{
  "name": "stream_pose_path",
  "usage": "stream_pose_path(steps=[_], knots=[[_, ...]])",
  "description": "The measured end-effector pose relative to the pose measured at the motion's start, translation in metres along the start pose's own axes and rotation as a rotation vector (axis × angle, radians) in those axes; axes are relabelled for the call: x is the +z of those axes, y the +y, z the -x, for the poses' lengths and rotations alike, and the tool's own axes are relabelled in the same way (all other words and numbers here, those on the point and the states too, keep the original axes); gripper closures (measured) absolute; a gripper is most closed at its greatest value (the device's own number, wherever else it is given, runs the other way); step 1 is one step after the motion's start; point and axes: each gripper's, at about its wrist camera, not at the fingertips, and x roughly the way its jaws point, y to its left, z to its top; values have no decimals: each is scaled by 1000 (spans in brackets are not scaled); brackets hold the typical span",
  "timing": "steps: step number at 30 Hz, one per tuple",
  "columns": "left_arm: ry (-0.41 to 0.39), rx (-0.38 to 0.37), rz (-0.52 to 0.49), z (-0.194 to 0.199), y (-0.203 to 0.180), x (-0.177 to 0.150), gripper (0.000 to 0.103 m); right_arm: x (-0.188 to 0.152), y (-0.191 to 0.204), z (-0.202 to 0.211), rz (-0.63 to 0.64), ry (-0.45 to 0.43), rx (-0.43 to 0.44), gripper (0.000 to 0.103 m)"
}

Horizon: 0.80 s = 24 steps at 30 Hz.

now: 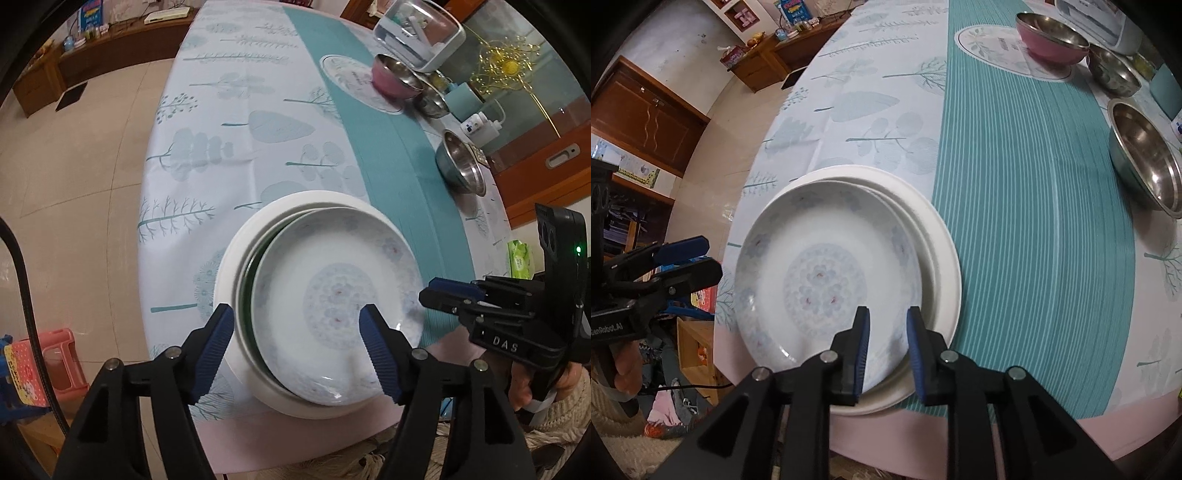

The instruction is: Organize plates and bowls

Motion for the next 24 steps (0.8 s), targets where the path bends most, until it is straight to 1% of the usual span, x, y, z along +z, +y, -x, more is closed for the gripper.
stream_pose_path(steps=[4, 8, 10, 12, 14, 17, 19, 21, 24], knots=[[-57, 8, -42, 18, -15, -5, 33, -13, 3, 19, 8, -31, -3, 82], [-129, 8, -70, 39, -29, -8, 24, -24, 3, 39, 1, -70, -19, 82], [-160, -3, -86, 49, -37, -9, 24, -32, 1, 52, -5, -91, -27, 82], [-171, -15, -95, 54, -42, -8, 24, -37, 1, 60, -10, -107, -33, 81], [-180, -33, -103, 57, -50, -8, 23, -43, -1, 69, -19, -125, -39, 78], [-180, -67, -115, 58, -62, -8, 19, -54, -4, 81, -36, -149, -40, 77], [-173, -91, -123, 57, -70, -9, 19, -60, -5, 88, -46, -164, -39, 77], [-166, -102, -135, 56, -77, -9, 19, -65, -7, 94, -54, -177, -41, 76], [-176, -104, -157, 57, -88, -9, 19, -70, -12, 99, -67, -186, -39, 76]])
